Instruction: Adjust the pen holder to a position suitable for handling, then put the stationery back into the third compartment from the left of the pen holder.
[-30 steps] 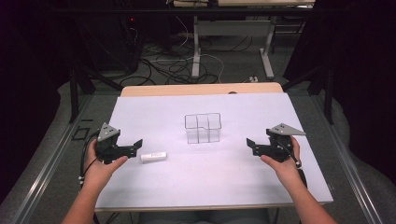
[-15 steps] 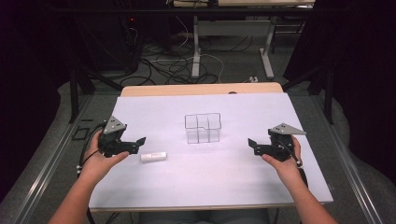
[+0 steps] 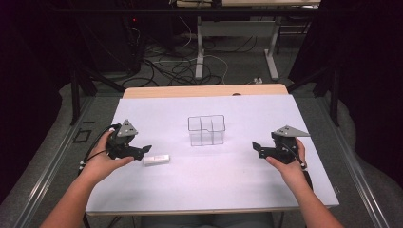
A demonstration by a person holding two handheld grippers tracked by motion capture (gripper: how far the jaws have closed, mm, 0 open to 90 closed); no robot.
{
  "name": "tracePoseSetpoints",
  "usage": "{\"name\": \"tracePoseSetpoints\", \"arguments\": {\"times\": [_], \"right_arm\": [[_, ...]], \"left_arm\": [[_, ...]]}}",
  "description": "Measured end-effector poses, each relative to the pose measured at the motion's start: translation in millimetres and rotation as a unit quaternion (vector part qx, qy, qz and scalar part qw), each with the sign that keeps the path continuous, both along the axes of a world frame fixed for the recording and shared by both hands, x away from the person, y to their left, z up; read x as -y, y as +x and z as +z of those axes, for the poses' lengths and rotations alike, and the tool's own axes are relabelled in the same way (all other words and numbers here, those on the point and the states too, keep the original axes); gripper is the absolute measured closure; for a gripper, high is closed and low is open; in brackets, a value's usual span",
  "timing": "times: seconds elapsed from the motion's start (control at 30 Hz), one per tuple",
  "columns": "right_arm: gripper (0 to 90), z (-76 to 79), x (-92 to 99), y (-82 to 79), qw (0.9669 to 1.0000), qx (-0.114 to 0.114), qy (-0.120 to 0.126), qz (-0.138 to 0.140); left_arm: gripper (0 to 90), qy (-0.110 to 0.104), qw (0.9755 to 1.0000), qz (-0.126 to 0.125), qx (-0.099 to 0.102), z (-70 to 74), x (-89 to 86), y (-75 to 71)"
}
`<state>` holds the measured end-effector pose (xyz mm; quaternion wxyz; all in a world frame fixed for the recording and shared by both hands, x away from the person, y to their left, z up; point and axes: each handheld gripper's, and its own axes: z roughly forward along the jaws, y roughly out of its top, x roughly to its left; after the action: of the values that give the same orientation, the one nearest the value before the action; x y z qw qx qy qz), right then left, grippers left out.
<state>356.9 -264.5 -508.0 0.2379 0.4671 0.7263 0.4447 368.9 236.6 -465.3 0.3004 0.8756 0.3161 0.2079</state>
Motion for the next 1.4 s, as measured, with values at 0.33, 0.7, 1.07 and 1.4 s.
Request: {"name": "tracePoseSetpoints", "arguments": {"times": [0.33, 0.7, 1.07, 1.4], "right_arm": [[13.9, -1.5, -1.3, 0.4, 1.0000, -0.005, 0.001, 0.007], [14.6, -3.6, -0.7, 2.0, 0.9999, -0.010, 0.003, 0.008], [14.7, -5.0, -1.0, 2.9, 0.9998, -0.013, -0.001, 0.013], [14.8, -8.2, -3.7, 2.6, 0.9996, -0.023, 0.002, 0.017]], "left_arm": [[22.0, 0.042, 0.9984, -0.034, -0.017, -7.0, 11.2, 5.4], [31.4, 0.083, 0.9937, -0.066, -0.038, -22.5, 23.3, 9.1], [36.8, 0.147, 0.9809, -0.107, -0.070, -38.5, 31.9, 10.6], [45.2, 0.148, 0.9781, -0.117, -0.088, -52.2, 35.0, 12.8]]}}
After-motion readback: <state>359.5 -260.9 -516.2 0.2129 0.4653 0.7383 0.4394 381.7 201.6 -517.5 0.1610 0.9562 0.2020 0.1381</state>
